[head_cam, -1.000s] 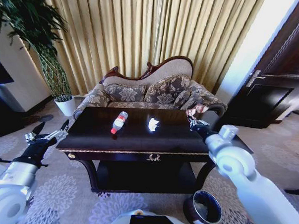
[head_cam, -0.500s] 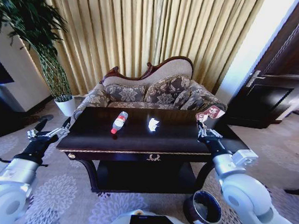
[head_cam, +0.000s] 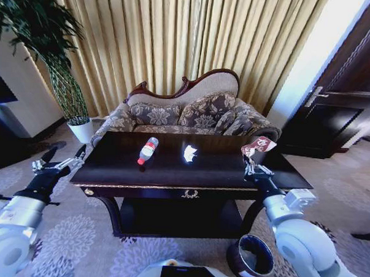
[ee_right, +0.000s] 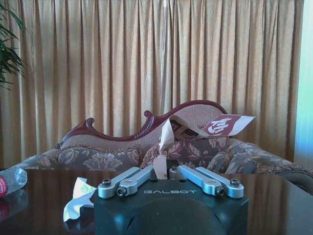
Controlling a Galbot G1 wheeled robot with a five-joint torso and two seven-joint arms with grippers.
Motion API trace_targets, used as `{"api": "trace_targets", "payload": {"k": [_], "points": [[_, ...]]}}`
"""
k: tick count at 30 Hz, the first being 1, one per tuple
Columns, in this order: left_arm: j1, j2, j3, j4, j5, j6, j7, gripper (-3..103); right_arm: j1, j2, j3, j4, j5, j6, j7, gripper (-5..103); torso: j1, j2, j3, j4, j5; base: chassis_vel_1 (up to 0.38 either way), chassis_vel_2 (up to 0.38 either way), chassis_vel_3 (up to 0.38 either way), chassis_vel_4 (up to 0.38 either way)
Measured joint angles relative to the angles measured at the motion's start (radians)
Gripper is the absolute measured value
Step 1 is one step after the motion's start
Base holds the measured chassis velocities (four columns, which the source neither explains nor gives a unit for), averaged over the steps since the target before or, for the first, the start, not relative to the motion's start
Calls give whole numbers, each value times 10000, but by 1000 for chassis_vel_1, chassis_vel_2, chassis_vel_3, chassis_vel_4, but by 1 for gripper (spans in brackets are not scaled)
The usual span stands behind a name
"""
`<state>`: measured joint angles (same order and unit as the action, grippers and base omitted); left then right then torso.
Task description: Move to the front of the table and place the trash on the table into the trash bin.
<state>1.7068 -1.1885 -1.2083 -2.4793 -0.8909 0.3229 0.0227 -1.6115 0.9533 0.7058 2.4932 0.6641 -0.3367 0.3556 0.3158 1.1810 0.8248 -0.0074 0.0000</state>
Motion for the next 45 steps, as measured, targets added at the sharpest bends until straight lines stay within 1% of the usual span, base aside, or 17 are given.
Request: {"api": "trace_targets", "payload": {"k": [21,27,29,31,32,34,35,36,37,39,40,42,43,44,45], "points": [[-21,-17,55,75,14,-24,83,100,-172,211,-36,1,-254,-17,12,0,-1,0,-1,-1,0,127,-127,-128,129],[-27,-34,53,109,27,-47,87,100,-266,358,-197,-180,-633,76,-2,0,-6,3,-2,2,1,101,-105,-94,111],[-38,-35,53,116,30,-51,90,100,-371,485,-270,-283,-792,-22,-36,0,-8,4,-3,1,0,67,-46,-45,43],[-46,-36,51,137,33,-54,90,100,-499,685,-350,-593,-1165,-161,-211,0,-6,3,-2,-1,-1,0,0,0,0],[-46,-36,51,137,33,-54,90,100,-499,685,-350,-593,-1165,-161,-211,0,-6,3,-2,-1,-1,0,0,0,0],[-45,-33,32,139,34,-57,92,100,-544,867,-442,-1190,-1536,-190,-460,0,-1,0,0,0,-3,0,0,0,0],[-42,-29,14,138,33,-58,93,100,-488,973,-529,-1805,-1642,-193,-527,0,1,-1,1,-2,0,0,0,0,0],[-39,-26,-15,138,28,-63,93,100,-376,1073,-598,-2495,-1644,-224,-555,0,2,-2,2,0,2,0,0,0,0],[-39,-26,-15,138,28,-63,93,100,-376,1073,-598,-2495,-1644,-224,-555,0,2,-2,2,0,2,0,0,0,0],[-32,-24,-70,130,8,-80,93,100,-58,1220,-691,-3916,-1712,-263,-570,0,1,-2,2,2,3,0,0,0,0],[-32,-24,-70,130,8,-80,93,100,-58,1220,-691,-3916,-1712,-263,-570,0,1,-2,2,2,3,0,0,0,0],[-12,-23,-117,116,0,-117,93,100,314,1291,-742,-5427,-2042,-22,-713,0,0,0,1,-3,3,0,0,0,0],[-12,-23,-117,116,0,-117,93,100,314,1291,-742,-5427,-2042,-22,-713,0,0,0,1,-3,3,0,0,0,0],[0,-21,-150,111,-2,-132,92,100,601,1299,-771,-6318,-2137,89,-755,0,-1,0,0,1,1,0,0,0,0],[4,-16,-164,109,-6,-139,93,100,829,1300,-799,-6927,-2158,131,-768,0,-2,-1,0,-2,3,0,0,0,0]]}}
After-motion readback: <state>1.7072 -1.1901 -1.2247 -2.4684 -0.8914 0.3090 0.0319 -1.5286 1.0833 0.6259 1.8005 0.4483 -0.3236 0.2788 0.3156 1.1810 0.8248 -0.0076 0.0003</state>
